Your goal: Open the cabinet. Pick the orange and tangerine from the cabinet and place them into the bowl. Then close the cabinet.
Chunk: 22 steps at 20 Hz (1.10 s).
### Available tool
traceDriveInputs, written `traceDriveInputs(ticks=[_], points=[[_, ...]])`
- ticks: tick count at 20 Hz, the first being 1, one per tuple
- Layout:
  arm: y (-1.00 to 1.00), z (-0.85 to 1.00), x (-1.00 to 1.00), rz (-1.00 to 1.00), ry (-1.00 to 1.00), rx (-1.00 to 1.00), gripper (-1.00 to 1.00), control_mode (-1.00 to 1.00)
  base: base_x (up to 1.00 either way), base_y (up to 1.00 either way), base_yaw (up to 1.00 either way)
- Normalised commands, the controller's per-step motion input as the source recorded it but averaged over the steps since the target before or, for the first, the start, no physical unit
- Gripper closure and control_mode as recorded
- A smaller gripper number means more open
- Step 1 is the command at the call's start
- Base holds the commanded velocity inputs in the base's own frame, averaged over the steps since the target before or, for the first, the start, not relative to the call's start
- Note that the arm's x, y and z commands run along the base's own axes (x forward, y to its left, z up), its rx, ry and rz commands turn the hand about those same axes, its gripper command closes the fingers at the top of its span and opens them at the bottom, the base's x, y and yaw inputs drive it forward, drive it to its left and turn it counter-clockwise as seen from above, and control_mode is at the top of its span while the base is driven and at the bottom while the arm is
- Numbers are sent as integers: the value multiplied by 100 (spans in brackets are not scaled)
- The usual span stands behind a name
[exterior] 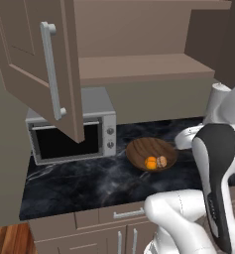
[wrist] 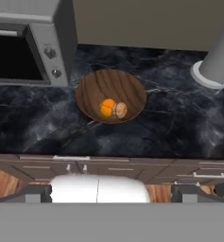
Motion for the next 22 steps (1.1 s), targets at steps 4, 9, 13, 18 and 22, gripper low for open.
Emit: traceDriveInputs(ticks=[4, 9, 13, 18, 22], points=[[0, 49, -56, -2, 0, 0, -100, -100, 0, 0, 0], [0, 52, -49, -1, 0, 0, -100, -100, 0, 0, 0], [0, 54, -49, -1, -1, 0, -100, -100, 0, 0, 0], [-1, 28, -19, -1, -5, 0, -100, -100, 0, 0, 0], [-6, 6, -9, 0, -14, 0, -100, -100, 0, 0, 0]])
